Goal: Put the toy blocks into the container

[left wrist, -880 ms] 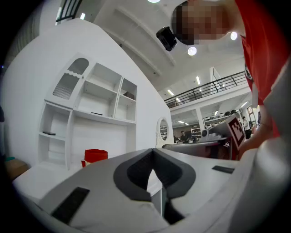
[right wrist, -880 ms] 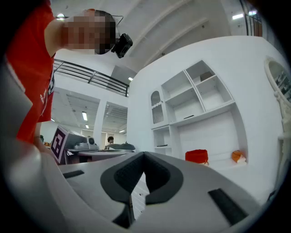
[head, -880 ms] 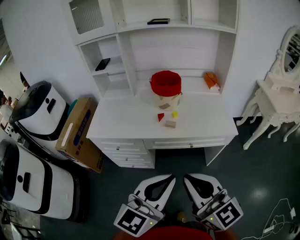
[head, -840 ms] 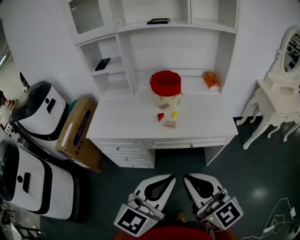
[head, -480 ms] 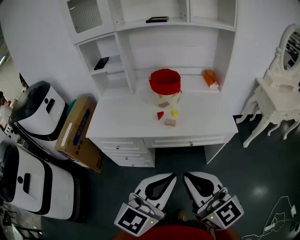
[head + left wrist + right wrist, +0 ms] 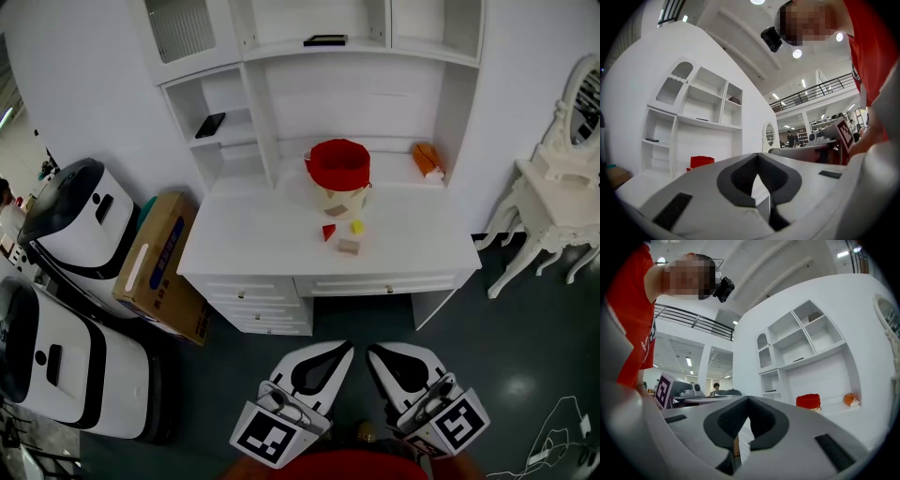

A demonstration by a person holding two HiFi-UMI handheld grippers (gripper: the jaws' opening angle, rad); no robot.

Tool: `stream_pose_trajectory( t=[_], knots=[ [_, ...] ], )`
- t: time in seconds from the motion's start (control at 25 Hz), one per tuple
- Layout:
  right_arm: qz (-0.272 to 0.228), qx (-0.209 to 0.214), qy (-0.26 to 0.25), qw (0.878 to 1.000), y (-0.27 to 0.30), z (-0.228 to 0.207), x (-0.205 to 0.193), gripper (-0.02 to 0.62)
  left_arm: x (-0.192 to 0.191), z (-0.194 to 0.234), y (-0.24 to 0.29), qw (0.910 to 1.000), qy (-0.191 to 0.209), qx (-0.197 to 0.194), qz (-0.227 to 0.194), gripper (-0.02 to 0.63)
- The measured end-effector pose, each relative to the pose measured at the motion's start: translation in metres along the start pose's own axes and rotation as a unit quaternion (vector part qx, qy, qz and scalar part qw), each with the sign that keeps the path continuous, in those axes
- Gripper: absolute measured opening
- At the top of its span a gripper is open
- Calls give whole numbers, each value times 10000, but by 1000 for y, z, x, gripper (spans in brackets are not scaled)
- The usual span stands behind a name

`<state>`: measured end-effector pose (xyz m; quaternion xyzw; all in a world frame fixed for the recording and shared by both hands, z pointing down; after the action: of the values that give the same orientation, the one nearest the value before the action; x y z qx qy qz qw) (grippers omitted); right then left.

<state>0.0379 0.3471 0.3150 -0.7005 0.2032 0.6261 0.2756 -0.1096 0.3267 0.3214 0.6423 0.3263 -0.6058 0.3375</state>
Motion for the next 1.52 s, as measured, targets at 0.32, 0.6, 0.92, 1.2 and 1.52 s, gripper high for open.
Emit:
stream_pose_trajectory(
  t=[0.32,0.6,0.92,1.2,1.52],
  knots=[
    [36,-89,-62,9999,34,13,-3,8,0,39,-12,9998,34,49,-184,12],
    [155,-229,-186,9994,53,7,-8,8,-9,68,-12,9998,-28,47,-186,12],
    [169,-217,-97,9996,86,-36,-23,8,-19,106,22,9996,-31,179,-209,12],
    [276,-19,-284,9992,123,-106,-31,8,-23,148,78,9994,84,329,-102,12],
    [436,279,-261,9983,162,-186,-46,9,-32,189,143,9977,255,614,104,12]
  ],
)
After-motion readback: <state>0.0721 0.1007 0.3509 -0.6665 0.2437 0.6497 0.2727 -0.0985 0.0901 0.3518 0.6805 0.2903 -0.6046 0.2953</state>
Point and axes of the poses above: the fingertips, and each gripper's own axes: y forward along the fingers, z to its left, x out of its top, the point moved 8 cm from there along -y, backward along the fingers, and after that the axes turned 1 degree about z, right-handed, at the moved point
